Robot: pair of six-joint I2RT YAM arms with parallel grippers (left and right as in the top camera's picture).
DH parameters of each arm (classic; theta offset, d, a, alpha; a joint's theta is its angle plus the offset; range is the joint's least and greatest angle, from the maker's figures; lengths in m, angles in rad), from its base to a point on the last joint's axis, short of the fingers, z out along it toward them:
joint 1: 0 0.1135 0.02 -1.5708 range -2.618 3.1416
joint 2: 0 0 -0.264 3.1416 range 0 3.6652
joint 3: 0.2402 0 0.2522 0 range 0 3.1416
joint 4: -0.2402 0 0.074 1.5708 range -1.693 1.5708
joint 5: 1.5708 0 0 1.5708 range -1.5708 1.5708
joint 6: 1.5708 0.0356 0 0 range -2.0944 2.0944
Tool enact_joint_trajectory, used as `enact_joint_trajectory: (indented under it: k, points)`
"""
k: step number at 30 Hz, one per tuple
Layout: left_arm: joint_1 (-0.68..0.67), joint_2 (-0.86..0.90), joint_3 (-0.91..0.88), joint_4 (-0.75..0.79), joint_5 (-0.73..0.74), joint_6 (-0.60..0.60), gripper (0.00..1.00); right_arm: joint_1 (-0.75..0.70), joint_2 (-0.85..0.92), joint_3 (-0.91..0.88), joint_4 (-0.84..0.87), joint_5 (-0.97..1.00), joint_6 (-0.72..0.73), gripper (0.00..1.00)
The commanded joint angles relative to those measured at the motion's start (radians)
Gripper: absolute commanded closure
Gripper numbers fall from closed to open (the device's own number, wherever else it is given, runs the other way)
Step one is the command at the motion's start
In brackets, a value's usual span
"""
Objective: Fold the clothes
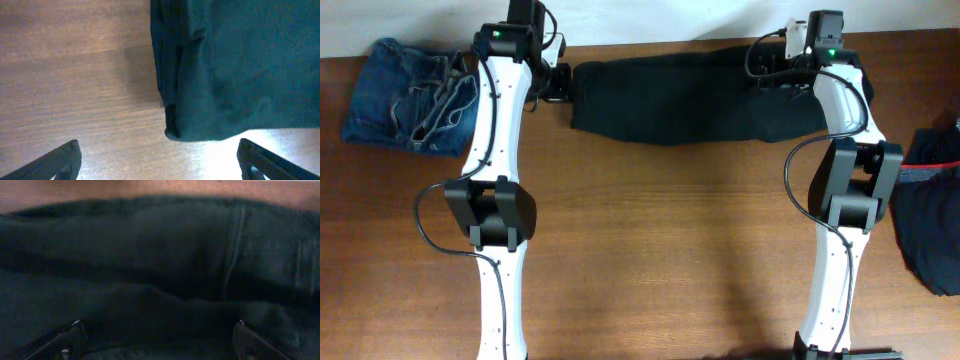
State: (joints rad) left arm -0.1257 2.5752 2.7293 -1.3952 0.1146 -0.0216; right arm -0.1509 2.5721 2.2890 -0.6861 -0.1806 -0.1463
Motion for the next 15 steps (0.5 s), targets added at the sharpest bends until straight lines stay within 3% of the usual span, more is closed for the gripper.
enact_joint_trajectory:
  k: [1, 8, 13, 15]
  points:
    - [0.003, 0.0, 0.047, 0.007, -0.007, 0.021, 0.01, -0.003, -0.113, 0.063, -0.038, 0.071, 0.032, 0.01]
    - [0.002, 0.0, 0.236, -0.014, -0.003, 0.045, 0.01, -0.013, -0.227, 0.125, -0.192, 0.126, 0.031, 0.01]
    - [-0.032, 0.023, 0.214, -0.004, 0.227, 0.045, 0.01, -0.014, -0.202, 0.083, -0.305, 0.079, 0.024, 0.01]
    - [-0.058, 0.056, 0.213, 0.02, 0.261, 0.045, 0.01, -0.014, -0.19, 0.058, -0.305, 0.042, 0.024, 0.08]
